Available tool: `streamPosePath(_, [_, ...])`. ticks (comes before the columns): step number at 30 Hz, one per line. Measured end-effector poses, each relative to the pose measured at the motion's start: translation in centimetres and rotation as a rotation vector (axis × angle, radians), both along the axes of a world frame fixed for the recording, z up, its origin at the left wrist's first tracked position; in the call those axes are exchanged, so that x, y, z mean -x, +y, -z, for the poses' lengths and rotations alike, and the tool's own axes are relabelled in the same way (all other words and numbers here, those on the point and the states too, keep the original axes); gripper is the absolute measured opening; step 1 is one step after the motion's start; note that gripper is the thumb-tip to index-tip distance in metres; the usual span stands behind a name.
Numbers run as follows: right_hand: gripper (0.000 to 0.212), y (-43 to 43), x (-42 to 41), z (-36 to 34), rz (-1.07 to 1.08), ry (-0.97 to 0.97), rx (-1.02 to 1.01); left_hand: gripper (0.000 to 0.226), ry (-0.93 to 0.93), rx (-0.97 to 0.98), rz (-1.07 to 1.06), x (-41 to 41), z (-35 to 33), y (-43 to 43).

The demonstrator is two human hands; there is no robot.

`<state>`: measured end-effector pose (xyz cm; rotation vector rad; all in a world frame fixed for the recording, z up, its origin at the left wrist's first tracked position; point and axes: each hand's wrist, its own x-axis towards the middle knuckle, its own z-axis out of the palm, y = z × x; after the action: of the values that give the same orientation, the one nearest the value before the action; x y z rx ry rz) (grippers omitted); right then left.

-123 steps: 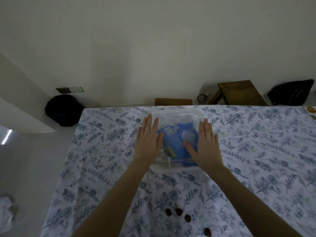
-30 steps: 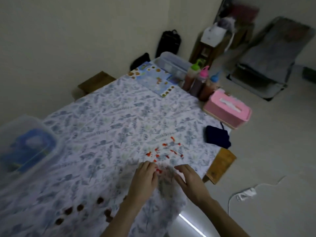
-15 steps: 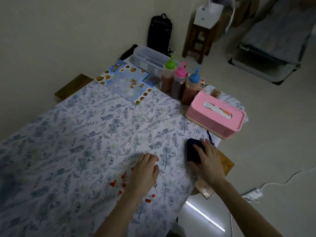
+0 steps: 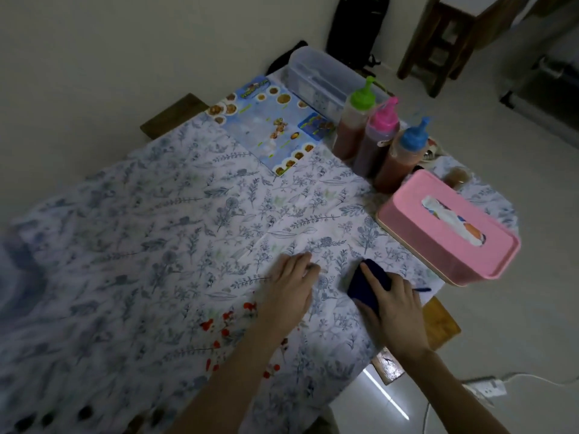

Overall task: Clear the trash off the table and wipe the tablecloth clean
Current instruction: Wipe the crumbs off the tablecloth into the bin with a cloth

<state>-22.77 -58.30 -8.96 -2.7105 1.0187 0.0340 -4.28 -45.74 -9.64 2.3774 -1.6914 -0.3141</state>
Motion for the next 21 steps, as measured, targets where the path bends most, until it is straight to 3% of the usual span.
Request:
streamPosePath(5, [0.063, 2.7, -3.8, -1.5, -0.075, -0.070, -0.106, 0.030, 0.144, 0.062, -0.218, -3.0, -1.4, 4.5])
streamPosePath(10, [0.064, 9.3, -9.7, -2.5, -0.321, -0.144, -0.186, 0.038, 0.183, 0.099, -0.519, -4.6, -2.3, 15.0])
streamPosePath(13, [0.074, 14.5, -12.8, -2.6, -0.465, -0.102, -0.200, 0.038, 0.198, 0.148, -0.665, -4.3, -2.4, 22.3])
streamPosePath(15, [0.065, 18.4, -14.3, -2.9, -0.540, -0.074, -0.158, 0.037, 0.220, 0.153, -0.774, -3.8, -2.5, 27.0])
streamPosePath(21, [0.075, 28.9, -15.7, -2.5, -0.498, -0.017, -0.158, 0.025, 0.170, 0.169, -0.936, -2.2, -1.7, 40.1])
